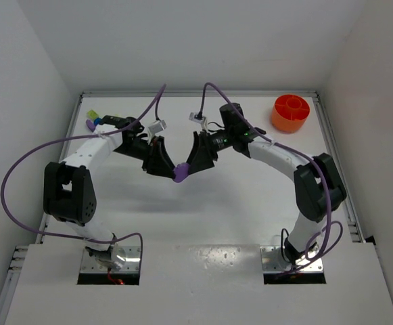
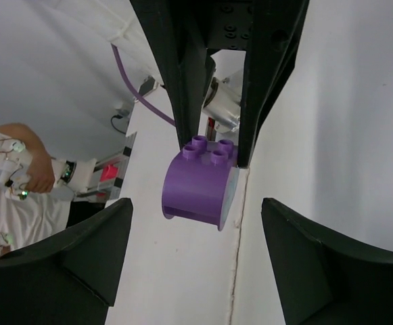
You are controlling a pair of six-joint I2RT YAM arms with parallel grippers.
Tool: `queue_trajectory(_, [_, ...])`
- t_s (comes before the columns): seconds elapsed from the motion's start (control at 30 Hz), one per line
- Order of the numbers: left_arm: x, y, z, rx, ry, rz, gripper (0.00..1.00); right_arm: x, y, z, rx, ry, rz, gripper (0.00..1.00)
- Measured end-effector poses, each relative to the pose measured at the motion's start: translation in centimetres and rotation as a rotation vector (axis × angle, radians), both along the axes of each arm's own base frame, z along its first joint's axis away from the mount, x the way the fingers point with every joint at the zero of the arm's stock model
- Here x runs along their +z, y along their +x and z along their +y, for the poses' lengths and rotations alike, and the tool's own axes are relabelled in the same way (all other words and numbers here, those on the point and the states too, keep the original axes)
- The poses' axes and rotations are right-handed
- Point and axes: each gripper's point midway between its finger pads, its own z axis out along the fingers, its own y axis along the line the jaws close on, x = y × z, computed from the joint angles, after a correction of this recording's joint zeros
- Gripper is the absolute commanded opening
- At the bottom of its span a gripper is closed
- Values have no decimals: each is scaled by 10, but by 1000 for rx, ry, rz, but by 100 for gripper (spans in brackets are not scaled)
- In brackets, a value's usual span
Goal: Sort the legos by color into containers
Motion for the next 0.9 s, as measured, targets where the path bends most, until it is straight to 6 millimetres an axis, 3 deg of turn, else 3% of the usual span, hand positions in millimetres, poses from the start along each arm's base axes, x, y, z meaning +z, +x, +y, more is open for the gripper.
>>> queue_trajectory(0.3, [1, 0, -1, 0, -5, 9, 1, 0, -8, 6, 20, -3, 2, 39])
queue_trajectory(0.33, [2, 0, -1, 0, -8, 12, 3, -1, -7, 6, 16, -6, 2, 33])
queue_trajectory(0.37, [2, 0, -1, 0, -6, 18, 5, -1, -7, 7, 14, -6, -3, 19])
queue_trajectory(0.47, [1, -1, 0, 1, 1, 29, 18, -1, -6, 7, 11, -9, -3, 9])
queue_trajectory(0.67, [-2, 0, 1, -1, 16, 12, 36, -6, -4, 4, -21, -34, -34, 6])
queue_trajectory(0.73, [-3, 3, 1, 4, 16, -6, 52, -7, -1, 1, -56, -63, -89, 6])
queue_trajectory(0.77, [-2, 5, 2, 7, 13, -20, 52, -7, 0, 0, -71, -75, -115, 4])
queue_trajectory(0.8, [-3, 7, 4, 15, 20, -26, 62, -6, 2, -3, -95, -96, -143, 4])
queue_trajectory(0.9, [-1, 20, 23, 84, 50, -59, 66, 1, 18, -23, -207, -156, -232, 2])
